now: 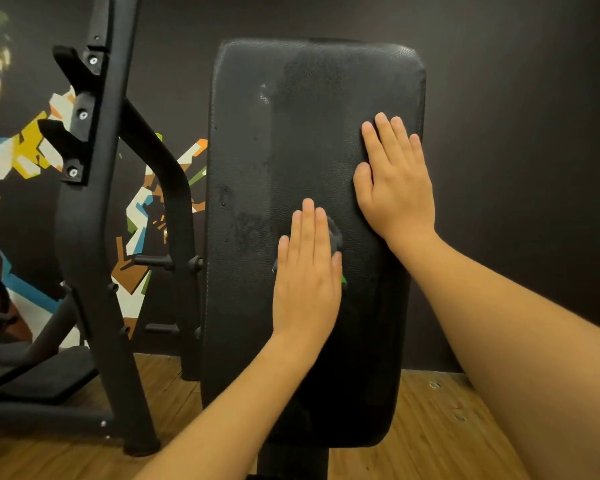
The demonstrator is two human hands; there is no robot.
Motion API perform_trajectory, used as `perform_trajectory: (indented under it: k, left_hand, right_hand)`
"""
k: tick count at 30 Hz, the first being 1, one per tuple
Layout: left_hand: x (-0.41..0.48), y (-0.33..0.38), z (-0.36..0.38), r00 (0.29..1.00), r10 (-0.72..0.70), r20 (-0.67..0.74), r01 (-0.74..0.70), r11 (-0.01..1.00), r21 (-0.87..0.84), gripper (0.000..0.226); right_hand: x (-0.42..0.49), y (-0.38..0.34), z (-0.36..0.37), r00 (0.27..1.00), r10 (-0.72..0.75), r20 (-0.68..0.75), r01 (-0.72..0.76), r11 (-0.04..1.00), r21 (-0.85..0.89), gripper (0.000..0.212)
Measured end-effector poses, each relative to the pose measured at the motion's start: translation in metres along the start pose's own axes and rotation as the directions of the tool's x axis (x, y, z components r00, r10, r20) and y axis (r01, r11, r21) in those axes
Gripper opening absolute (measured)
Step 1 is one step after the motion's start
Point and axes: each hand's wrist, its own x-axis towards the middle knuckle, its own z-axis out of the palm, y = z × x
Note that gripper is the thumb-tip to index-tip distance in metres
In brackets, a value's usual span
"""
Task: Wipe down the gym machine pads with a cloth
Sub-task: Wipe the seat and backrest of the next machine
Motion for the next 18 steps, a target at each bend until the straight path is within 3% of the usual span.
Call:
perform_trajectory:
  k: [3,18]
  left_hand:
    - [0.002,-0.004,0.000,1.000,-0.021,0.010,0.022,0.998,-0.054,0.061]
    - [-0.031,-0.009,0.004,0.998,0.039,0.053,-0.039,0.999,0.002,0.059]
  right_hand:
    - [0.001,0.000,0.001,1.000,0.002,-0.010,-0.001,1.000,0.002,0.056]
    - [0.000,-0.001,0.002,1.000,0.006,-0.021,-0.006,1.000,0.002,0.056]
